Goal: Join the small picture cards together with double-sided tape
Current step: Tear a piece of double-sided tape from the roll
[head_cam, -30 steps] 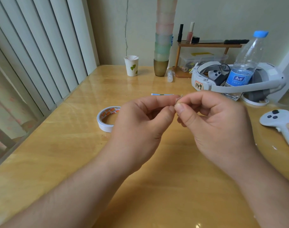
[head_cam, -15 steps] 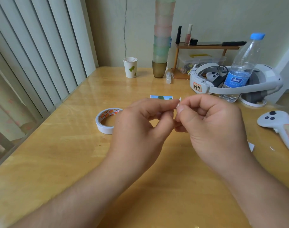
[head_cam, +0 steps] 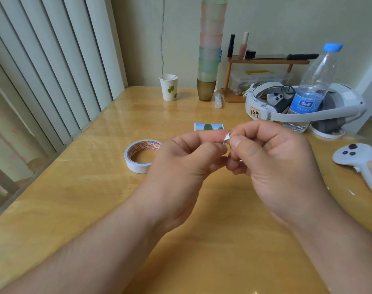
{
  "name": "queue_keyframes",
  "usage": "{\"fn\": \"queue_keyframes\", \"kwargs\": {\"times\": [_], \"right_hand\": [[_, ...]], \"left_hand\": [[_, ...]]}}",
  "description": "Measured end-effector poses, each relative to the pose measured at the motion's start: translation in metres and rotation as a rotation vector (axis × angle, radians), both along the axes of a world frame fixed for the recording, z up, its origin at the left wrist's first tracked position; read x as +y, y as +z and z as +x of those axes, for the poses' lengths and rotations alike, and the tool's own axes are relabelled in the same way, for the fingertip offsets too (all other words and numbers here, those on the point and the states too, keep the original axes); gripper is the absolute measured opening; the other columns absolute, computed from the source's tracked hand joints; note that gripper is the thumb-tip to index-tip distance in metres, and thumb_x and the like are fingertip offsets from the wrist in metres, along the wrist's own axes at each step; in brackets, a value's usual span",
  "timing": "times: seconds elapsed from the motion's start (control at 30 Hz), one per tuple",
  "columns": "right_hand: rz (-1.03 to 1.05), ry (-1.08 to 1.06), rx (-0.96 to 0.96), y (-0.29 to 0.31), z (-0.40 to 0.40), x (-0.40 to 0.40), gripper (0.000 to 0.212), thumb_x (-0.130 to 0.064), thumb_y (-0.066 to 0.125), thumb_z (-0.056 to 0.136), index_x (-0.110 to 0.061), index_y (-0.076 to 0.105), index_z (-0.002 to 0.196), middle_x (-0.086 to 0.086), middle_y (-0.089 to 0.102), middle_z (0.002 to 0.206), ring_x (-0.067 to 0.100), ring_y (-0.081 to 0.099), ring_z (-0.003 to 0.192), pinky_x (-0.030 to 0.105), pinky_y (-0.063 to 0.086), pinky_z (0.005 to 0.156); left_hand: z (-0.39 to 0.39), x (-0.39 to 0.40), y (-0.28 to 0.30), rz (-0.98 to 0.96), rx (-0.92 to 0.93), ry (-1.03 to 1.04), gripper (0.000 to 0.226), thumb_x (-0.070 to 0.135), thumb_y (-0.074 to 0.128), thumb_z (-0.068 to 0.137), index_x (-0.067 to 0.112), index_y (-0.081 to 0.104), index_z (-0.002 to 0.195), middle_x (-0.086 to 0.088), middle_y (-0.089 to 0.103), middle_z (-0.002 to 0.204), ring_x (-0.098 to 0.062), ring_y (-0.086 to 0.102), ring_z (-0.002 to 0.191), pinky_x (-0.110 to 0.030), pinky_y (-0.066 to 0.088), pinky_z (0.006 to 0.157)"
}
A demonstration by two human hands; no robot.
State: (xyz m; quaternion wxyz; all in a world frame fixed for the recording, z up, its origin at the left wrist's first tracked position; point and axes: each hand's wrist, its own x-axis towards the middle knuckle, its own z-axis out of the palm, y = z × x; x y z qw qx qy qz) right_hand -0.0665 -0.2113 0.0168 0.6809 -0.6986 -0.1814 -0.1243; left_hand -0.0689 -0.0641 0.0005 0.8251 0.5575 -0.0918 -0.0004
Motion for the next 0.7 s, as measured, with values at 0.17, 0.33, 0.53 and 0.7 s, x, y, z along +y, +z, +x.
{"fn": "queue_keyframes", "kwargs": {"times": [0.17, 0.33, 0.53, 0.7], "right_hand": [[0.003, -0.054, -0.033, -0.0001, -0.0023, 0.0027, 0.024, 0.003, 0.062, 0.095, -0.012, 0.07, 0.078, -0.006, 0.065, 0.061, 0.012, 0.057, 0.057, 0.023, 0.051, 0.056], [0.046, -0.041, 0.075, 0.0026, -0.003, 0.0036, 0.021, -0.02, 0.06, 0.085, -0.022, 0.074, 0.069, 0.002, 0.067, 0.065, 0.017, 0.068, 0.065, 0.033, 0.058, 0.065], [0.112, 0.036, 0.245, 0.0069, -0.0045, 0.0024, 0.024, -0.011, 0.067, 0.091, -0.017, 0.075, 0.069, 0.004, 0.064, 0.064, 0.02, 0.069, 0.068, 0.031, 0.056, 0.064], [0.142, 0.053, 0.322, 0.0085, -0.0038, 0.0027, 0.029, -0.004, 0.06, 0.092, -0.015, 0.072, 0.068, 0.006, 0.062, 0.064, 0.018, 0.067, 0.064, 0.032, 0.055, 0.06]], "left_hand": [[-0.0027, -0.0048, 0.0, -0.085, 0.029, -0.017, 0.019, -0.003, 0.063, 0.094, 0.001, 0.079, 0.102, -0.011, 0.067, 0.084, -0.018, 0.063, 0.074, -0.035, 0.059, 0.09], [-0.007, -0.0031, 0.001, 0.205, -0.18, 0.201, 0.018, 0.002, 0.07, 0.094, 0.015, 0.082, 0.098, -0.002, 0.081, 0.086, -0.01, 0.073, 0.081, -0.023, 0.057, 0.079], [-0.0053, 0.0006, -0.0041, 0.623, -0.488, 0.467, 0.027, 0.014, 0.069, 0.086, 0.036, 0.081, 0.096, 0.014, 0.076, 0.09, -0.017, 0.072, 0.093, -0.03, 0.058, 0.083], [-0.0039, 0.0011, -0.004, 0.64, -0.512, 0.474, 0.028, 0.012, 0.069, 0.085, 0.034, 0.082, 0.098, 0.016, 0.076, 0.091, -0.015, 0.072, 0.092, -0.025, 0.056, 0.082]]}}
